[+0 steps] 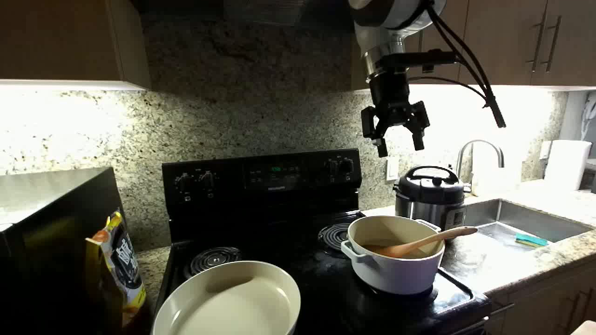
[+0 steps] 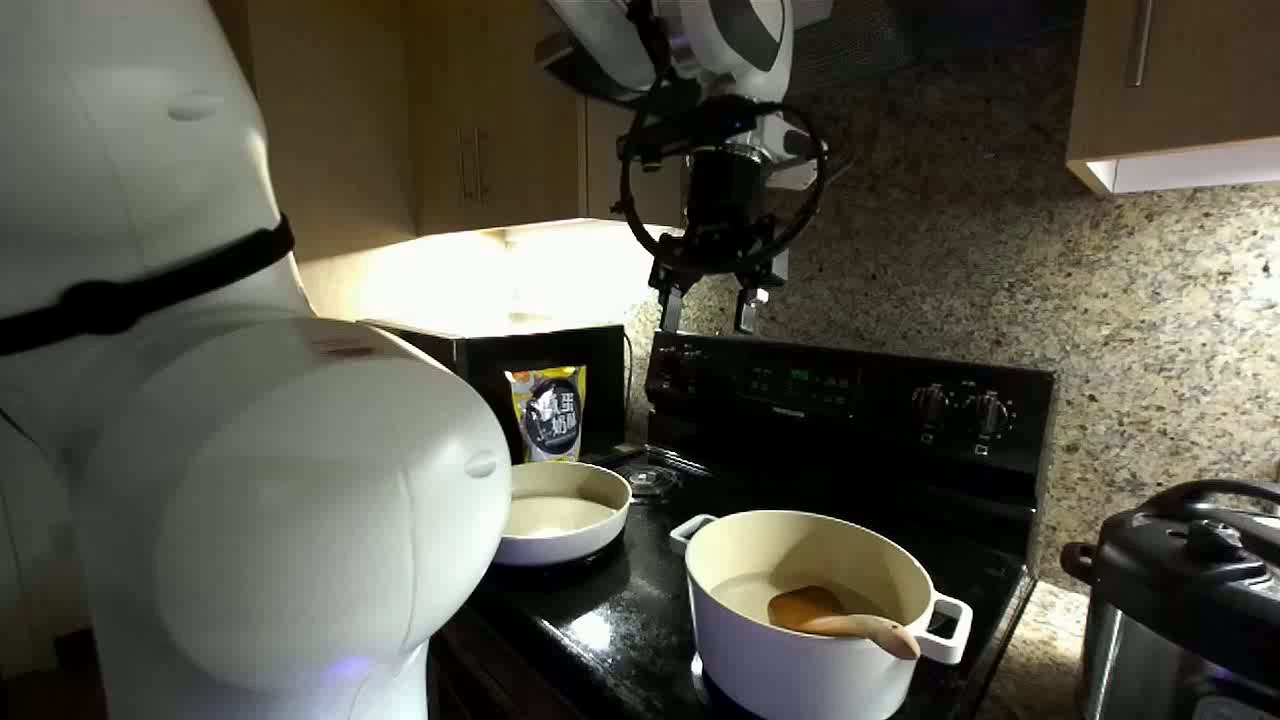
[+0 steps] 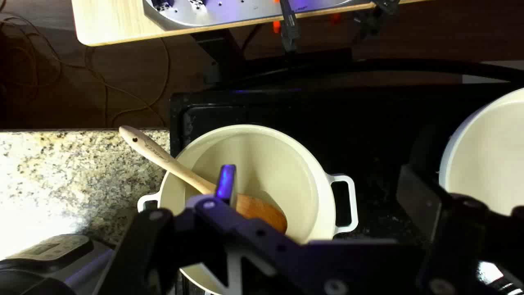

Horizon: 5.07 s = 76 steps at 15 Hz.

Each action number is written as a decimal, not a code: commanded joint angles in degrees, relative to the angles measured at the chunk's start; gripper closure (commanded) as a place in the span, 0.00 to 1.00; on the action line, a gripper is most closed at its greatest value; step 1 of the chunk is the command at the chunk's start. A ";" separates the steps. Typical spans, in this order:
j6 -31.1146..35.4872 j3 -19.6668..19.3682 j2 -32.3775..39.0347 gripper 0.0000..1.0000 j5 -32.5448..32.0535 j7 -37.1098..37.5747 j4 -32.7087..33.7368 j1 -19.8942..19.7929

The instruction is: Use the wooden spoon to stir the liquid in the white pot.

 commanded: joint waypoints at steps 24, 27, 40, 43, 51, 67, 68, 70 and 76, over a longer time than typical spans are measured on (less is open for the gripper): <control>14.41 -4.82 -9.08 0.00 -5.54 -8.42 -16.30 -1.54; 14.90 -7.48 -12.87 0.00 -14.97 -15.28 -20.42 -3.45; 15.36 -13.66 -12.67 0.00 -22.55 -26.54 -20.47 -4.84; 15.47 -14.65 -8.65 0.00 -25.92 -28.73 -17.43 -5.81; 17.81 -18.33 3.24 0.00 -35.60 -45.89 -9.79 -5.29; 18.22 -15.56 6.78 0.00 -19.76 -58.38 -8.43 -4.98; 19.01 -15.57 7.04 0.00 -17.83 -57.37 -8.75 -5.00; 20.82 -15.25 8.31 0.00 -16.55 -55.16 -8.92 -5.05; 23.58 -14.86 14.07 0.00 -17.69 -48.21 -7.64 -5.44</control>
